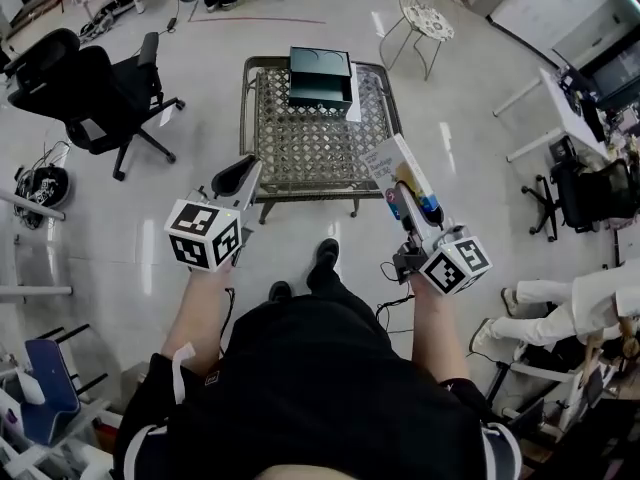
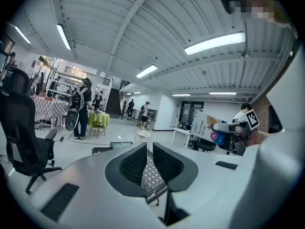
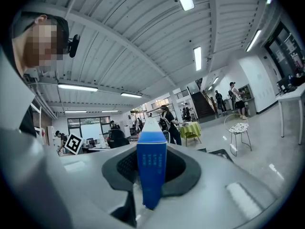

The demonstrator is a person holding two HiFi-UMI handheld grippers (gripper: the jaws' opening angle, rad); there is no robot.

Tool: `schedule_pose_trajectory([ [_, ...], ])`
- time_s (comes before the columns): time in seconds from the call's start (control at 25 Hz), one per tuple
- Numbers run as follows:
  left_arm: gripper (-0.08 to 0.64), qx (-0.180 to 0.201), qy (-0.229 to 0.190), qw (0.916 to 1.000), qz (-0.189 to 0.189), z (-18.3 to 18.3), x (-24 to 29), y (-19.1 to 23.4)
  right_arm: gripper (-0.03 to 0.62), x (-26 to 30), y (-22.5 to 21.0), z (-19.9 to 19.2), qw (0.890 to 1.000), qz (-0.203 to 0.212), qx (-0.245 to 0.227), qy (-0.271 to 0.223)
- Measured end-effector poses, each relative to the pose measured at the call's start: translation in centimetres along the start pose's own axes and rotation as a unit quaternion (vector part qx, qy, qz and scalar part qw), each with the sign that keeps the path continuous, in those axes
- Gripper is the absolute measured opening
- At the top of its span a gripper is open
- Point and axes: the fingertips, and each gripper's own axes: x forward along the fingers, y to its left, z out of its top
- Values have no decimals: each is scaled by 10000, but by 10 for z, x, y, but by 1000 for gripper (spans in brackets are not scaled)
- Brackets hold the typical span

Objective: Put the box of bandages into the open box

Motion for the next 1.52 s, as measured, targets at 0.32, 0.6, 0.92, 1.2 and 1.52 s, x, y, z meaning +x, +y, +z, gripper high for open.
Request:
schedule_pose_trajectory([
  [0.32, 44, 28, 85, 9996, 254, 7, 39, 16, 89, 42, -41, 2, 9994, 331, 136, -15],
  [0.6, 44, 438, 284, 9980, 354, 41, 113, 7, 89, 68, -121, 30, 9982, 299, 430, -277],
  [0.92, 44, 561, 381, 9953, 690, 71, 180, -4, 89, 94, -202, 40, 9956, 522, 755, -197],
  [1.2, 44, 411, 527, 9935, 921, 64, 203, 2, 89, 114, -240, 34, 9944, 586, 879, 1],
  [1.52, 44, 272, 477, 9939, 953, 68, 224, 30, 89, 148, -255, 25, 9936, 505, 993, 208],
])
